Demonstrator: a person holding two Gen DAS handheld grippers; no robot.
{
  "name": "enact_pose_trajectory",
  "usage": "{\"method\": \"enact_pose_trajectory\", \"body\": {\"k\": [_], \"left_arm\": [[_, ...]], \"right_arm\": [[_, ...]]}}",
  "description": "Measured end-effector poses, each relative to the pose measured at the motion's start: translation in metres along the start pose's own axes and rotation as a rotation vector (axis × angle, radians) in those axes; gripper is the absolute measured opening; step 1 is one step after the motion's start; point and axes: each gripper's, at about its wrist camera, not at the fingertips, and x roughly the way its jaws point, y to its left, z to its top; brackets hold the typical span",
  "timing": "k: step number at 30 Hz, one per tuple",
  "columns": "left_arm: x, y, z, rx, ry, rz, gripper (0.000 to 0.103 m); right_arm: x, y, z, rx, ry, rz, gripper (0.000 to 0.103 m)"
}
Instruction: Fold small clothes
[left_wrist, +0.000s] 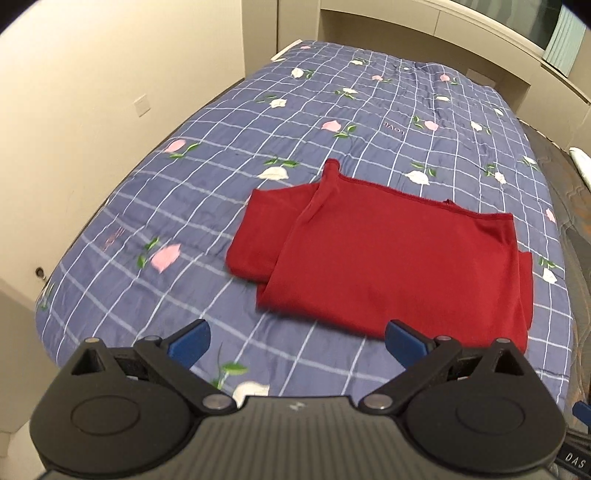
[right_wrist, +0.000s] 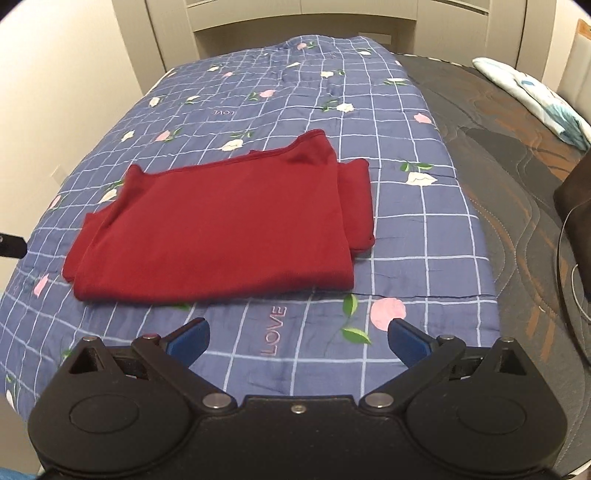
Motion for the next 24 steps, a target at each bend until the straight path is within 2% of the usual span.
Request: {"method": "enact_pose_trajectory", "body": {"k": [5, 13, 19, 24], "left_arm": [[-0.011, 0.001, -0.017, -0.003, 0.004, 0.008, 0.102], [-0.004, 0.007, -0.023, 0.001, 0.042, 0.024, 0.102], [0.026, 0.022, -0.017, -0.033, 0.119, 0.017, 0.102], [0.068, 0.039, -0.002, -0.066, 0.212, 0.003, 0.102]], "right_arm": [[-0.010, -0.003, -0.012, -0.012, 0.007, 0.019, 0.102], [-0.004, 0.001, -0.024, -0.022, 0.057, 0.022, 0.102], [0.007, 0.014, -0.022, -0.047, 0.100, 0.020, 0.102], [0.025, 0.028, -0.016, -0.057, 0.154, -0.005, 0.102]]}}
